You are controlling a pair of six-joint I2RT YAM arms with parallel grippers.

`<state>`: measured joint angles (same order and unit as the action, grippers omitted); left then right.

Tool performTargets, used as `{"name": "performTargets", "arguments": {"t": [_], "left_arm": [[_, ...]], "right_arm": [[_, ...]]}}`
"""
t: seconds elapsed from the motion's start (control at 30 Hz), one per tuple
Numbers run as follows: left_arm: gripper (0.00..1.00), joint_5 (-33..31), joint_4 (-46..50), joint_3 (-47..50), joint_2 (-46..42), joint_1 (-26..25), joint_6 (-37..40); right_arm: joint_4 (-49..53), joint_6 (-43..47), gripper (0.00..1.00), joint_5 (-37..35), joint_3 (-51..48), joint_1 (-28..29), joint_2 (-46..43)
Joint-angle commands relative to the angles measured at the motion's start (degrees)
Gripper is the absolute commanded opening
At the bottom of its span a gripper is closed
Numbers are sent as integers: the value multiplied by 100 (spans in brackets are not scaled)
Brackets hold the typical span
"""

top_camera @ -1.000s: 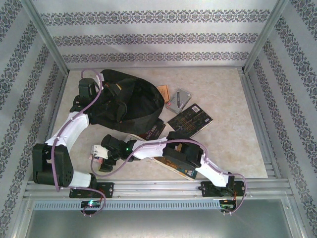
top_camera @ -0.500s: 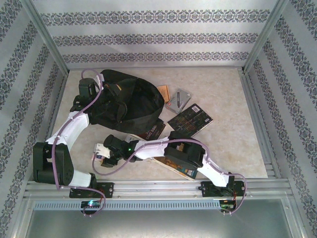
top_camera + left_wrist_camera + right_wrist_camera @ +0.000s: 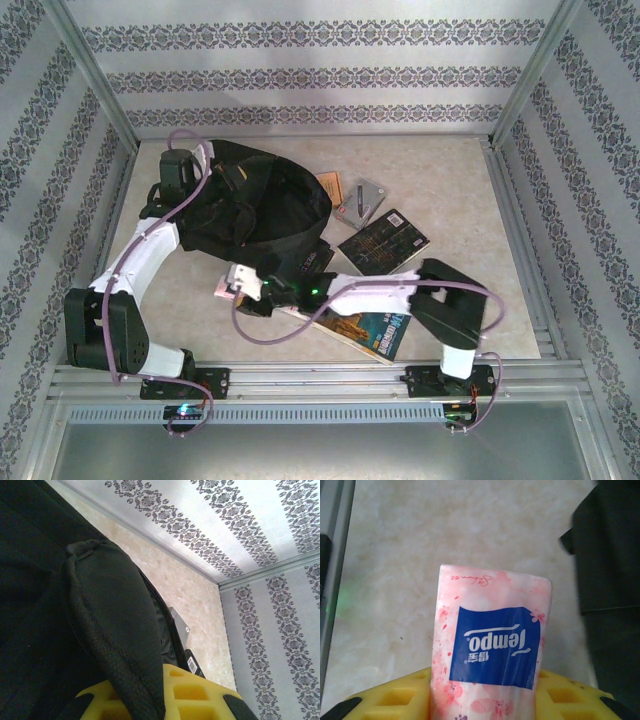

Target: Pack the student bag

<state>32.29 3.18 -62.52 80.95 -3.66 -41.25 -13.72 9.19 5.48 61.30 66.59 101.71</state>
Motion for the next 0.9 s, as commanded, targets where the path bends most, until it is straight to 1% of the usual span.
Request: {"name": "performTargets", "arguments": {"t": [0.0, 0.1, 0.2, 0.27, 0.37, 0.57, 0.63, 0.73, 0.87], "left_arm": [[0, -169, 555, -456, -278, -77, 562], [0, -116, 716, -585, -394, -82, 649], [0, -195, 854, -656, -525, -75, 712], [0, -263, 1097, -826, -555, -82, 810], [0, -221, 1390, -1060, -591, -77, 915], [0, 38, 1604, -1376, -652, -82, 1029], [0, 184, 1617, -1450, -623, -99, 1024], [0, 273, 1600, -1521, -584, -195, 1032], [0, 368, 1596, -1602, -583, -333, 1058]], "right_arm": [[-252, 90, 39, -348, -457, -155, -788], [-202, 55, 39, -543, -783, -376, -1387], [-126, -183, 37, -681, -984, -709, -1894], [-68, -413, 36, -644, -1004, -978, -2081], [388, -488, 35, -651, -706, -1270, -2059], [1352, -385, 35, -801, 288, -1778, -1420], [1788, -59, 35, -985, 744, -1808, -1046], [2405, 370, 37, -1074, 1454, -1824, -426], [3120, 644, 41, -1156, 2388, -1846, 360]]}}
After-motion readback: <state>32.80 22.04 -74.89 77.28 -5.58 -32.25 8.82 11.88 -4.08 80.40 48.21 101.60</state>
